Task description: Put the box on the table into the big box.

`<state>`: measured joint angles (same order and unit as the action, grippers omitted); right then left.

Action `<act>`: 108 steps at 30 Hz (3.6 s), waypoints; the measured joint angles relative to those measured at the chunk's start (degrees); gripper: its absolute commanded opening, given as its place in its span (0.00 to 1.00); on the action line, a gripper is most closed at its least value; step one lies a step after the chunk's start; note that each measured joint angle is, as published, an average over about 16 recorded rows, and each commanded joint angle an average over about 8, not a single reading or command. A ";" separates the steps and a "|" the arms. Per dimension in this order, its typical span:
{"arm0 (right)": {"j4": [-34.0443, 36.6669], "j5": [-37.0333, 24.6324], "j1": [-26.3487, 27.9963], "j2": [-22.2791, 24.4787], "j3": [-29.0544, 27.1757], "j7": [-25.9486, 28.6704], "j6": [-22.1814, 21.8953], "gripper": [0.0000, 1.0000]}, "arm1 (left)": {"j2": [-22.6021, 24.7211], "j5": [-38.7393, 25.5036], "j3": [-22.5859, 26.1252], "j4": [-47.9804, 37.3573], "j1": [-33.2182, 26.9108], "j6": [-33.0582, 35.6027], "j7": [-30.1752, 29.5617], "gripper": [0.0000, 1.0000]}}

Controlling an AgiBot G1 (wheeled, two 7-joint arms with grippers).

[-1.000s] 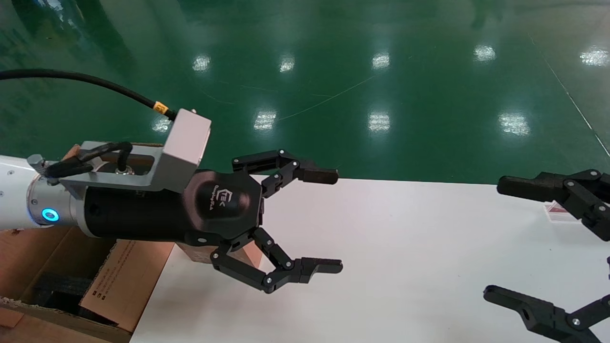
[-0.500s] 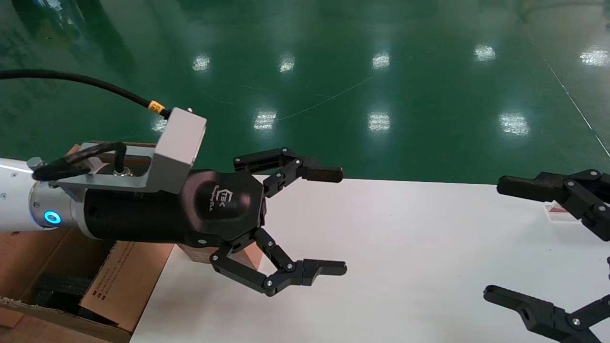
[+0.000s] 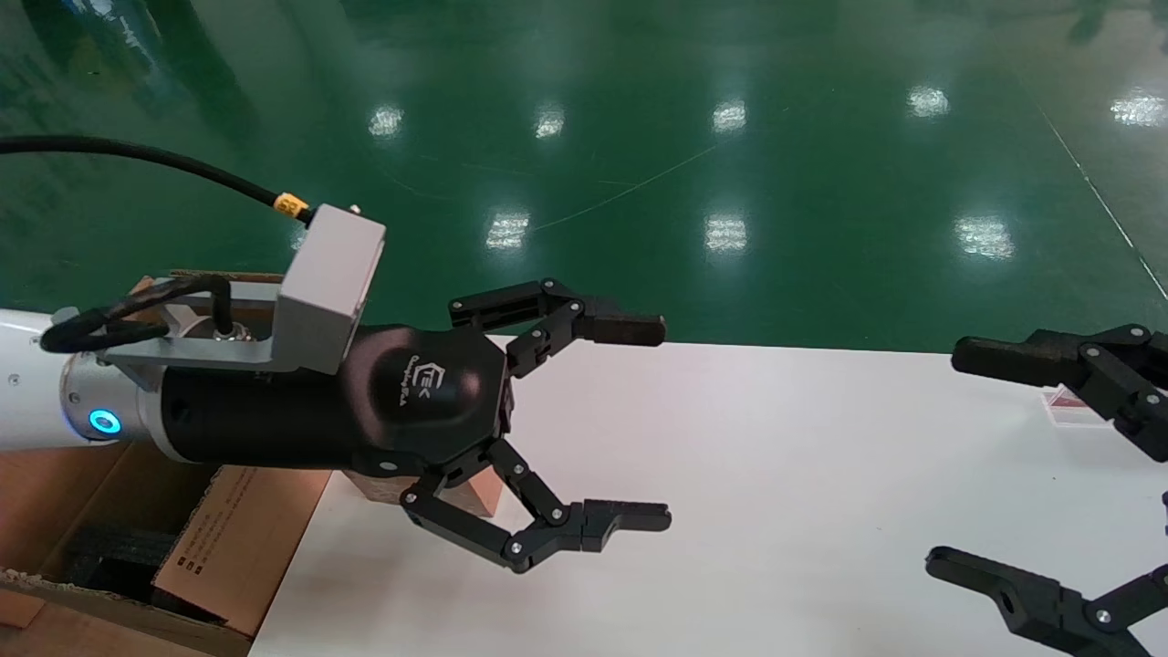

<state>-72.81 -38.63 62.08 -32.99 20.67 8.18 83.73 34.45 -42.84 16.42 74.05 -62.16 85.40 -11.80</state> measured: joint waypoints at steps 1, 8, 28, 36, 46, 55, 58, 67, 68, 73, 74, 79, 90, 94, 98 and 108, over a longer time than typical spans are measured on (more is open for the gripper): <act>0.00 0.00 0.00 0.00 0.00 0.00 0.00 1.00 | 0.07 0.11 -0.05 -0.05 0.07 0.03 0.12 1.00; 0.01 0.00 0.00 0.00 0.00 0.00 -0.01 1.00 | 0.45 0.79 -0.31 -0.37 0.48 0.21 0.83 1.00; 0.03 0.01 -0.01 0.01 0.01 -0.01 -0.01 1.00 | 0.42 0.08 -0.05 -0.26 0.81 0.29 1.42 1.00; 0.04 0.02 0.00 0.00 0.02 -0.02 0.00 1.00 | -0.07 -2.78 0.88 0.05 1.16 -0.24 1.95 1.00; 0.04 0.02 0.00 0.01 0.02 -0.02 0.00 1.00 | -0.93 -9.05 2.54 -2.23 1.20 -2.24 3.12 1.00; 0.04 0.02 0.01 0.01 0.03 -0.02 0.00 1.00 | -2.25 -15.70 3.90 -9.05 -0.91 -2.61 6.58 1.00; 0.04 0.02 0.01 0.01 0.03 -0.03 -0.01 1.00 | -2.93 -18.04 4.38 -12.13 -2.23 -1.90 8.55 1.00; 0.04 0.03 0.01 0.01 0.04 -0.03 -0.01 1.00 | -5.12 -25.56 6.15 -22.46 -7.84 1.23 15.97 1.00; 0.04 0.03 0.01 0.01 0.04 -0.03 -0.01 1.00 | -5.29 -26.42 6.38 -23.68 -8.57 1.50 16.84 1.00; 0.04 0.03 0.01 0.01 0.04 -0.03 -0.01 1.00 | -5.82 -30.45 7.53 -29.54 -12.35 2.54 20.99 1.00; 0.04 0.03 0.01 0.01 0.04 -0.03 -0.01 1.00 | -5.87 -31.23 7.78 -30.69 -13.12 2.68 21.80 1.00; 0.04 0.03 0.01 0.01 0.04 -0.03 -0.01 1.00 | -5.84 -34.72 9.06 -36.18 -16.77 3.25 25.51 1.00; 0.04 0.04 0.01 0.02 0.05 -0.04 -0.01 1.00 | -4.85 -39.23 12.05 -45.91 -22.25 4.37 32.16 1.00; 0.04 0.04 0.01 0.02 0.05 -0.04 -0.01 1.00 | -4.19 -39.81 13.00 -48.52 -23.31 4.54 34.01 1.00; 0.04 0.04 0.01 0.02 0.06 -0.04 -0.01 1.00 | -3.43 -40.12 13.85 -50.68 -24.16 4.57 35.58 0.91; 0.04 0.04 0.02 0.02 0.06 -0.04 -0.02 0.68 | -2.02 -40.83 15.70 -54.92 -26.06 4.50 38.75 0.16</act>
<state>-72.77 -38.58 62.10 -32.97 20.73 8.14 83.71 32.44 -83.66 32.12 19.12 -88.21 89.90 26.96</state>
